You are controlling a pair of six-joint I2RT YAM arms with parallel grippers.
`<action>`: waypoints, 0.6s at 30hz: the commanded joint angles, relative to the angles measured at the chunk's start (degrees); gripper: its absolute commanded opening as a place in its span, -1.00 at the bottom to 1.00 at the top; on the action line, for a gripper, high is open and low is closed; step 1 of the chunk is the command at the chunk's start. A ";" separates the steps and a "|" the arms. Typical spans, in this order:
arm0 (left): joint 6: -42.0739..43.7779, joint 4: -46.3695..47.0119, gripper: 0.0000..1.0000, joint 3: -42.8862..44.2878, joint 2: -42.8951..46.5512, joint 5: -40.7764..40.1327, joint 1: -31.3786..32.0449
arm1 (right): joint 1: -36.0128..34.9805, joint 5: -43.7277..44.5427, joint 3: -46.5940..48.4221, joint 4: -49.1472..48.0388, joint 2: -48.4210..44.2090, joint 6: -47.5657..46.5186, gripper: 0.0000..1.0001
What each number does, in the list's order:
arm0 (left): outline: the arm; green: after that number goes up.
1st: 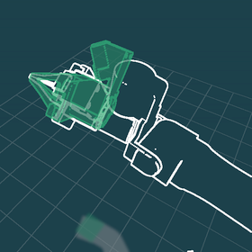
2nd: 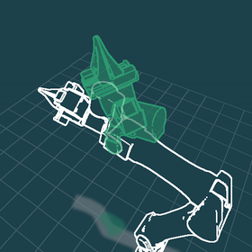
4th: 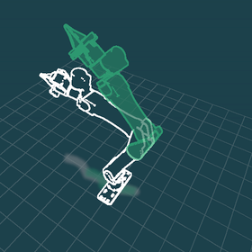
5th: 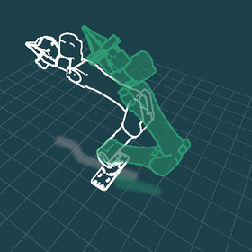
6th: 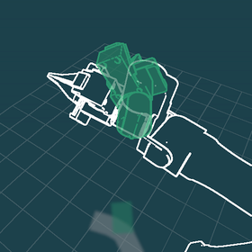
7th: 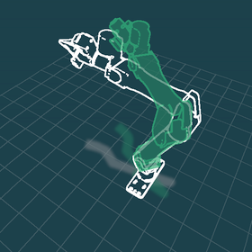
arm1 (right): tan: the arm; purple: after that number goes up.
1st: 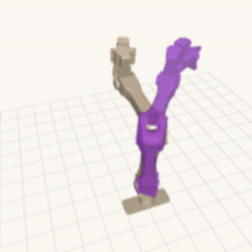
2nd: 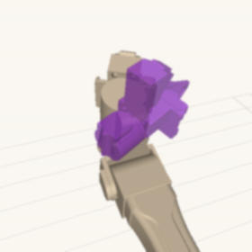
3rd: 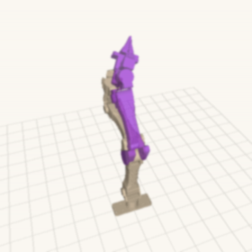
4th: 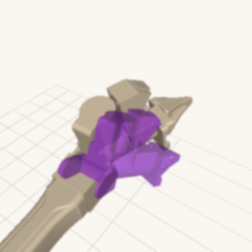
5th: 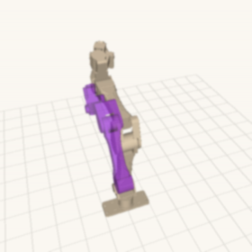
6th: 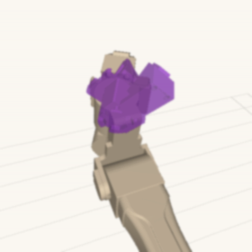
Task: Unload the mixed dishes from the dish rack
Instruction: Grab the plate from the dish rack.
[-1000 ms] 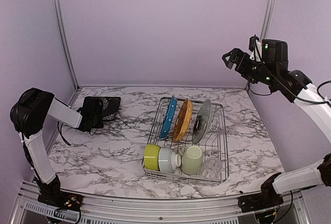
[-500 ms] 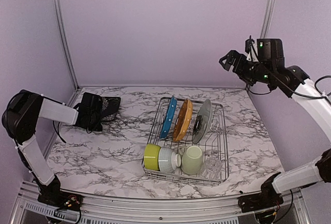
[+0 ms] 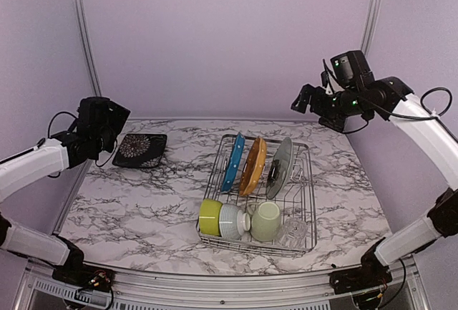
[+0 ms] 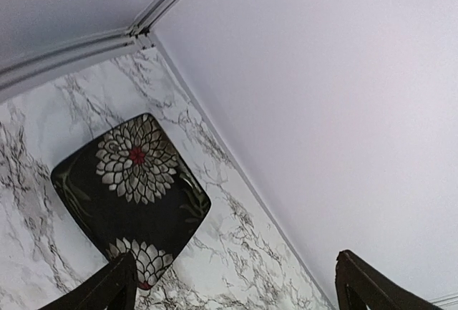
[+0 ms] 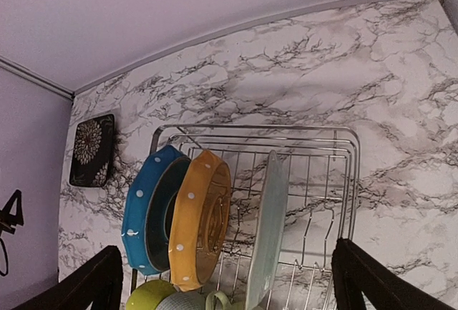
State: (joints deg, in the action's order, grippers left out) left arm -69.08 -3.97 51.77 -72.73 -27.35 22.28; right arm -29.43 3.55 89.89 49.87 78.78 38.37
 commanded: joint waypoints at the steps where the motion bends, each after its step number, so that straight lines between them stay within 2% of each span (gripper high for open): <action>1: 16.42 -7.47 0.98 4.38 5.03 -6.72 0.08 | -2.70 0.35 3.38 8.72 2.56 3.19 0.97; 5: 21.41 -10.94 0.98 8.54 6.68 -7.03 0.04 | -3.70 -1.29 1.62 9.92 4.39 5.62 0.97; 18: 22.62 -10.75 0.98 8.48 10.57 -8.27 0.10 | -3.74 -6.55 -2.32 5.83 10.63 9.27 0.88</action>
State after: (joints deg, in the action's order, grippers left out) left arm -48.38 -12.80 60.34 -64.01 -33.69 22.28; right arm -32.69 -1.30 87.92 57.28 87.15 46.41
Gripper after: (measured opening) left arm 0.989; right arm 0.950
